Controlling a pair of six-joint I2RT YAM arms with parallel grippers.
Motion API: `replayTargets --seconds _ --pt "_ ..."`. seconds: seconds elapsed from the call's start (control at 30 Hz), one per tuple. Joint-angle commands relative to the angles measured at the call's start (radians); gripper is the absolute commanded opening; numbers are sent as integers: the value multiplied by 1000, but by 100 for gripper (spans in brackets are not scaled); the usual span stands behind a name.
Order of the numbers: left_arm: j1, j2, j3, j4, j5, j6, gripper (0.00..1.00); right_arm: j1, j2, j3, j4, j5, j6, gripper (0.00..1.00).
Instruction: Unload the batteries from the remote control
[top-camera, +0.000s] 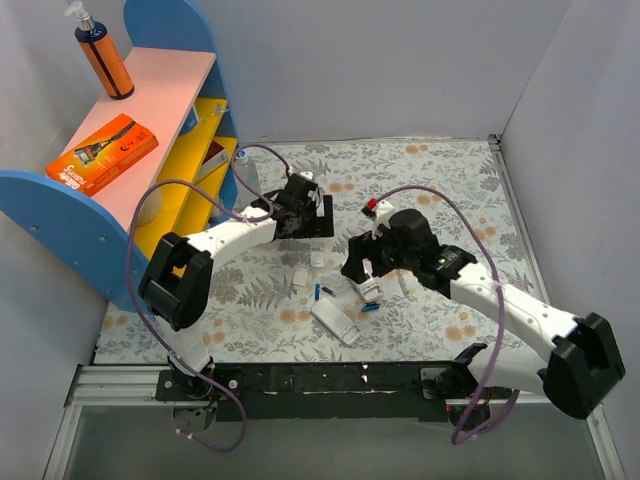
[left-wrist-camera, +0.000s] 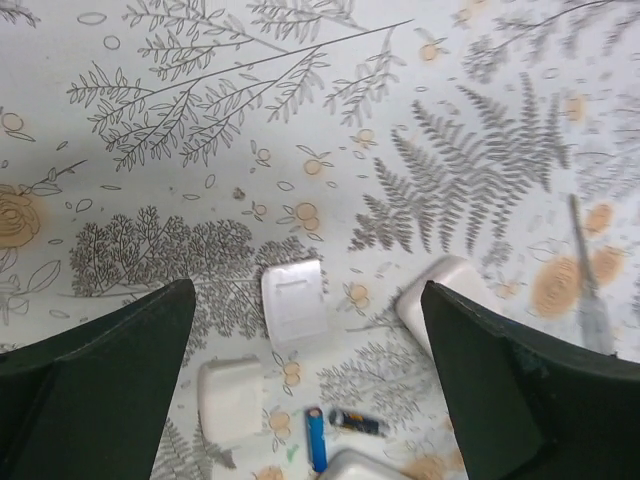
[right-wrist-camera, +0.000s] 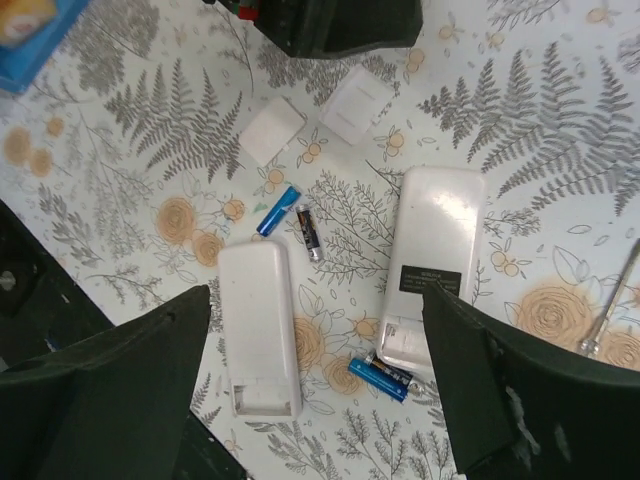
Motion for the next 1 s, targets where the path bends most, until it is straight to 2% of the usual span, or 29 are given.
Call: replayTargets --seconds 0.0,0.1,0.13,0.27,0.4,0.47,0.6,0.7,0.97 --pt "2 -199 3 -16 38 -4 98 4 -188 9 -125 82 18 93" --pt "1 -339 -78 22 90 -5 98 4 -319 1 -182 157 99 95" --pt "1 -418 -102 40 154 -5 98 4 -371 0 -214 212 131 95" --pt "-1 -593 -221 93 259 -16 98 2 -457 -4 -286 269 196 95" --pt "-1 -738 -332 105 273 -50 98 4 -512 -8 -348 375 309 96" --pt "-1 -794 -362 106 283 -57 98 4 -528 -16 -345 379 317 96" --pt "-1 -859 -428 139 336 -90 98 4 -563 -28 -308 353 291 95" --pt "-1 -897 -460 137 317 -102 98 4 -569 -25 -306 344 274 93" --pt "-1 -919 -451 134 288 -96 98 4 -571 -20 -325 349 277 92"
